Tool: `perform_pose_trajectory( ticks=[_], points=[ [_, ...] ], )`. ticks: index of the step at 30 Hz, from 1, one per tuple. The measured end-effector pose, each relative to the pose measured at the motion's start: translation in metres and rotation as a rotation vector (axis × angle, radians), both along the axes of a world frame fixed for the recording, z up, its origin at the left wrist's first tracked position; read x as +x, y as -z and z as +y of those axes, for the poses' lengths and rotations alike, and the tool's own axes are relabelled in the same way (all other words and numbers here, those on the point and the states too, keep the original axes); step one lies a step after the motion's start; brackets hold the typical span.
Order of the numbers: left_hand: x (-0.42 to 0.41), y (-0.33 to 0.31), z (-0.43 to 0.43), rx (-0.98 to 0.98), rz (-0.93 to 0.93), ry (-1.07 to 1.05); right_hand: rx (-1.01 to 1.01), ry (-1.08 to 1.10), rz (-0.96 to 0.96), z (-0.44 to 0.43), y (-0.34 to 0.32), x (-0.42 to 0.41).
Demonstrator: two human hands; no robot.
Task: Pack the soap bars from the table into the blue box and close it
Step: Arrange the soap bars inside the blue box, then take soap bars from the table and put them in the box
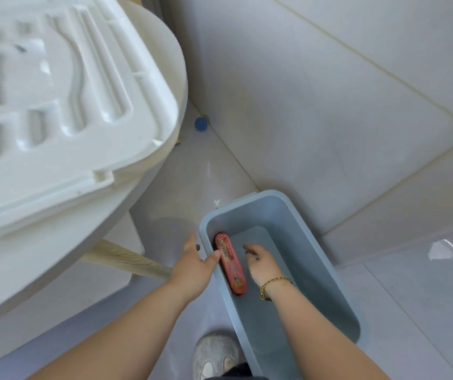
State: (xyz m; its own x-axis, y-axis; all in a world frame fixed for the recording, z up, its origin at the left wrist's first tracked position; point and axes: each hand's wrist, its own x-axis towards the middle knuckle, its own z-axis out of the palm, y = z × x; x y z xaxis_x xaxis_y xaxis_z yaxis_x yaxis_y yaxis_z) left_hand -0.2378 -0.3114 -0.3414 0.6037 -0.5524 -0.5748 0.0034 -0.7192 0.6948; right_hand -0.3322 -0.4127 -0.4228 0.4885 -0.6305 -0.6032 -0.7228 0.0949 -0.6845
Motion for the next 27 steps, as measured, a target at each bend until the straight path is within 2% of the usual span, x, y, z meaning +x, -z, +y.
perform_pose_trajectory(
  ticks=[4,7,13,17,22,24,27],
  points=[
    [-0.010,-0.042,0.022,-0.086,-0.159,0.135,-0.053,0.012,-0.064,-0.001,-0.038,-0.017],
    [-0.022,-0.083,0.046,-0.242,-0.239,0.178,-0.124,-0.011,-0.135,0.002,-0.074,-0.023],
    [-0.031,-0.179,0.125,-0.504,-0.508,0.204,-0.329,-0.028,-0.430,0.029,-0.201,-0.011],
    [-0.020,-0.224,0.189,-0.585,-0.710,0.173,-0.441,-0.128,-0.593,0.062,-0.283,0.006],
    [0.013,-0.236,0.247,-0.515,-1.070,-0.173,-0.415,-0.312,-0.616,0.125,-0.341,0.045],
    [0.026,-0.231,0.255,-0.409,-1.073,-0.248,-0.399,-0.358,-0.576,0.153,-0.346,0.062],
    [0.042,-0.217,0.261,-0.242,-1.015,-0.248,-0.429,-0.399,-0.497,0.186,-0.349,0.085]
  ],
)
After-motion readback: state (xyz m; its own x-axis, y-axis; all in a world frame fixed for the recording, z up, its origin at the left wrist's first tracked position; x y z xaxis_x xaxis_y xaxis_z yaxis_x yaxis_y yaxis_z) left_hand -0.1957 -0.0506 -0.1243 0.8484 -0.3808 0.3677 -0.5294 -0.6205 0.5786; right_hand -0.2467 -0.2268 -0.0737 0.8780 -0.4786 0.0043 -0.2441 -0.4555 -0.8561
